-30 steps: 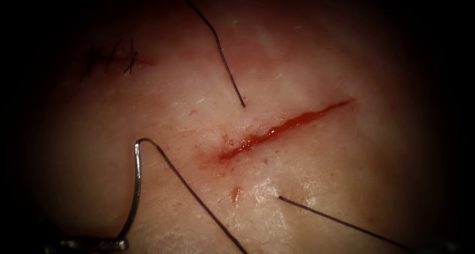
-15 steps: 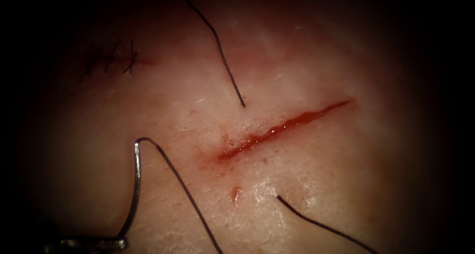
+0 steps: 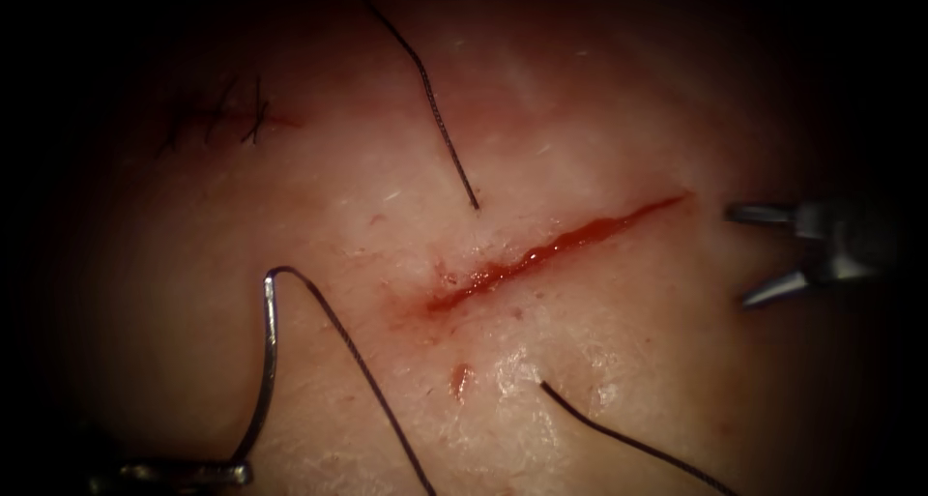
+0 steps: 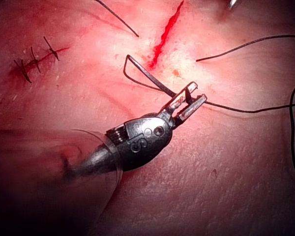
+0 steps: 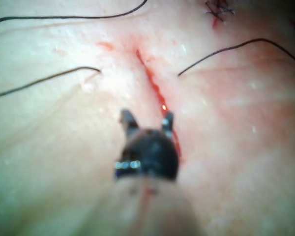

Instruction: Wound Closure

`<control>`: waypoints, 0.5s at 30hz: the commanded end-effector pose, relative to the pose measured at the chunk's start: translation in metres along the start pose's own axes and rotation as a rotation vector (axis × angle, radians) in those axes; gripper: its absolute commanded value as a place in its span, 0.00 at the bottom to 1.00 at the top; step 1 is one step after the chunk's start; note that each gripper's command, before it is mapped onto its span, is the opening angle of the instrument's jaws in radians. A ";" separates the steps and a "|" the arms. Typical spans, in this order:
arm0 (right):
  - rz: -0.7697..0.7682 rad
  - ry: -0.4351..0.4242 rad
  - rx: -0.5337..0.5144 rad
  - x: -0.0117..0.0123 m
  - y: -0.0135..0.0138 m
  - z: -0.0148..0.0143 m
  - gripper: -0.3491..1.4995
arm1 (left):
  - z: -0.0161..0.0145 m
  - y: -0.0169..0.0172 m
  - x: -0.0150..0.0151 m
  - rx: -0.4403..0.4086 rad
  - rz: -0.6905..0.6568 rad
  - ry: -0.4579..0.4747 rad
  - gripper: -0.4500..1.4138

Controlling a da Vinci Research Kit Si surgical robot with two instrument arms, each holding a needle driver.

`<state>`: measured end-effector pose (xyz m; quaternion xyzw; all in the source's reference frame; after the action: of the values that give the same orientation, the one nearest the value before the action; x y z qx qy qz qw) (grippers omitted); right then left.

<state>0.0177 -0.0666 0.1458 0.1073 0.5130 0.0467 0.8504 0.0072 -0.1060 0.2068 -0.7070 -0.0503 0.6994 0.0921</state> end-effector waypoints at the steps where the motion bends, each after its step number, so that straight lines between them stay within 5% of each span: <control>1: -0.002 0.010 0.004 -0.0006 -0.0023 0.0023 0.87 | 0.0007 0.0010 -0.0007 0.000 -0.005 0.002 0.00; 7: -0.045 0.040 0.005 -0.0025 -0.0050 0.0080 0.82 | 0.0009 0.0011 -0.0006 0.002 -0.004 0.001 0.00; 15: -0.091 0.044 0.039 -0.0036 -0.0071 0.0107 0.78 | 0.0006 0.0012 -0.0005 0.000 -0.004 0.001 0.00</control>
<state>0.0244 -0.0747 0.1518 0.0971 0.5360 -0.0001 0.8386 0.0072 -0.1062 0.2067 -0.7065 -0.0499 0.6998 0.0924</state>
